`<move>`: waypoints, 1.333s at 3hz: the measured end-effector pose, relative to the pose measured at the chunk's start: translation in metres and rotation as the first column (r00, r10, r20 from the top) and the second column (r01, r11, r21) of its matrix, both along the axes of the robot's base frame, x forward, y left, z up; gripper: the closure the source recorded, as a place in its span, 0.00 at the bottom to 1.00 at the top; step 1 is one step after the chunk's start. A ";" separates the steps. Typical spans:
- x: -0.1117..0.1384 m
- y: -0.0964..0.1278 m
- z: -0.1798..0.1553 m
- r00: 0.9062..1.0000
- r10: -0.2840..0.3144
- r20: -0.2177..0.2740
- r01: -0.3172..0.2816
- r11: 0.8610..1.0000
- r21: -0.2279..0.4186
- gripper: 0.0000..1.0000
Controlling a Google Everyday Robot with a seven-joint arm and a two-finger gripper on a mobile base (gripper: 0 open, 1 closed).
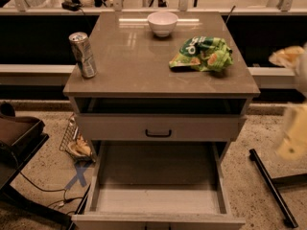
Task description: Close middle drawer
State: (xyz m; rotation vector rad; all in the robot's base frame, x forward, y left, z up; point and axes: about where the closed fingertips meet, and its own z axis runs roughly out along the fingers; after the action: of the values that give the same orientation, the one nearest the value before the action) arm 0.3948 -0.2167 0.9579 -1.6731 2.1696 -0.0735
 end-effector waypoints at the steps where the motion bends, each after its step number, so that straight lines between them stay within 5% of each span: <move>1: -0.044 -0.006 -0.025 0.996 -0.022 0.087 0.014 0.997 0.082 0.18; 2: -0.066 -0.010 -0.073 0.992 -0.067 0.109 0.056 0.993 0.101 0.41; 3: -0.097 -0.010 -0.195 0.996 -0.084 -0.032 0.086 0.993 0.076 0.72; 4: -0.130 -0.011 -0.283 0.981 -0.069 -0.183 0.076 0.997 0.030 0.95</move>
Offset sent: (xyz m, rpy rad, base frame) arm -0.1466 -0.0180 -0.2600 0.1153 0.1147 -0.1543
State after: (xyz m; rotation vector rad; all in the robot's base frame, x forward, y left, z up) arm 0.2653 -0.2274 0.6748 -1.6372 2.3503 0.1022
